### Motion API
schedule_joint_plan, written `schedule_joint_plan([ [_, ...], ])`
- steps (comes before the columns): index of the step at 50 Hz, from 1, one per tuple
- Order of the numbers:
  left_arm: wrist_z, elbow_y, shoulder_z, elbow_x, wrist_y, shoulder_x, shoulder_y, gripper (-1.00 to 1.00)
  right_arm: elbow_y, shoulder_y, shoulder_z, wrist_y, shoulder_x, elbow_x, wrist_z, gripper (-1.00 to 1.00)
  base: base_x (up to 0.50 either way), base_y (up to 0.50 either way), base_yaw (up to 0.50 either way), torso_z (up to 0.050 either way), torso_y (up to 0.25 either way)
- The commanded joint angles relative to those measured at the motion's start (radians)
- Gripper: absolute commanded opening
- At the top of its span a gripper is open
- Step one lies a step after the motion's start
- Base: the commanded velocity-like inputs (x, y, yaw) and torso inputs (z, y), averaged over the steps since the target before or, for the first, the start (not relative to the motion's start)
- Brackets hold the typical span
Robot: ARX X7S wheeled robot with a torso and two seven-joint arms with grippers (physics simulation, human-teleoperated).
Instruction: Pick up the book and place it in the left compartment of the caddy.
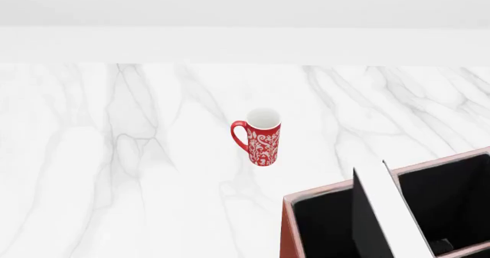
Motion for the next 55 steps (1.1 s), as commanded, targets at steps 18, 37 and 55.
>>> schedule_joint_plan([
  [18,-0.003,-0.003,0.003,-0.003,0.005,-0.002,0.0,1.0,0.179,0.142,0.015,-0.015,-0.119,0.094,-0.083,-1.0,0.0,0.0,0.0,0.001,0.001],
  [37,-0.007,0.001,0.005,-0.002,0.002,-0.004,0.002,1.0,0.224,0.138,0.014,-0.021,-0.157,0.113,-0.113,-1.0,0.0,0.0,0.0,0.0,0.001],
  [55,-0.01,0.0,0.007,-0.002,0.002,-0.005,0.001,1.0,0.326,0.109,0.004,-0.059,-0.218,0.145,-0.145,-1.0,0.0,0.0,0.0,0.001,0.001],
])
